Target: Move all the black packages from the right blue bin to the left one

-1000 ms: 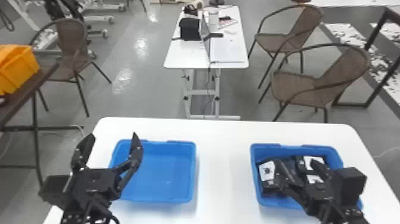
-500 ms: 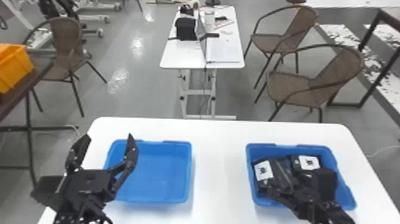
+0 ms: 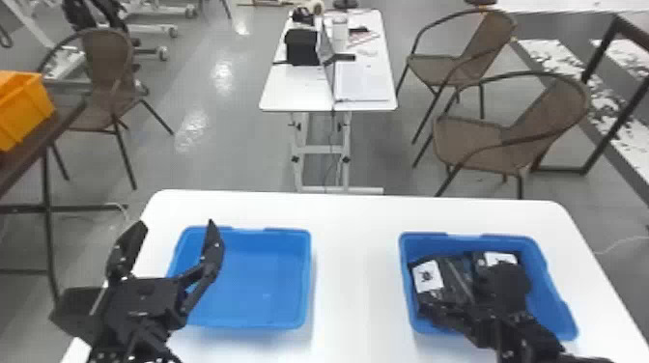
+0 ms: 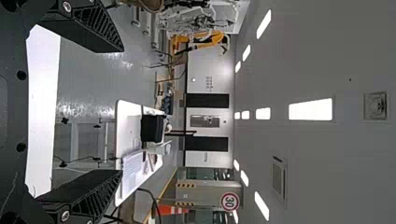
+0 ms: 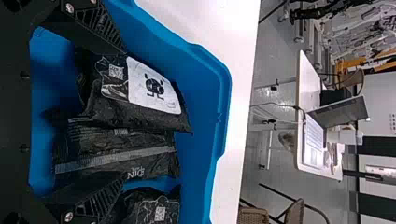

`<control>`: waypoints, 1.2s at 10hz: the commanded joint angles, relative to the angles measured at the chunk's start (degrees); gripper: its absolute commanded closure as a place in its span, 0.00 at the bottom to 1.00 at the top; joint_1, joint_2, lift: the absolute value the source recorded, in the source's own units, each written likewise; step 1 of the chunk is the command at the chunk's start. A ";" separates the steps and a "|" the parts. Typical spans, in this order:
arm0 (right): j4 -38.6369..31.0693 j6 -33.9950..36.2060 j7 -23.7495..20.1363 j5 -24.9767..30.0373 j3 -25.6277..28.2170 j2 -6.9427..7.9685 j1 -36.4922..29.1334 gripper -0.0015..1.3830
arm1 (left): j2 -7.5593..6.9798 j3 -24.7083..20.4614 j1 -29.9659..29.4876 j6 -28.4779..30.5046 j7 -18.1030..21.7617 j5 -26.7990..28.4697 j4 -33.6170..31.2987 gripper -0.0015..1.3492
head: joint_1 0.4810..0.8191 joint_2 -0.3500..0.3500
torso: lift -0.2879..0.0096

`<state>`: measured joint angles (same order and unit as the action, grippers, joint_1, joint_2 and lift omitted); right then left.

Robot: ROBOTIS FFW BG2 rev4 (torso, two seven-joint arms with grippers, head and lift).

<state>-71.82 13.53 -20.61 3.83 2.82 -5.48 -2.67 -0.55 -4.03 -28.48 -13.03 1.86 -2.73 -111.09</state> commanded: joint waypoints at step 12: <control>-7.81 9.06 -1.01 0.39 -0.71 2.58 -0.67 0.93 | 0.70 -0.45 0.00 0.90 0.43 0.09 0.09 0.07 | 0.63 0.61 | 0.97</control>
<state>-78.30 22.40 -21.62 4.26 2.13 -2.91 -2.67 0.00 -4.45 -28.48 -12.13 2.28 -2.64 -111.00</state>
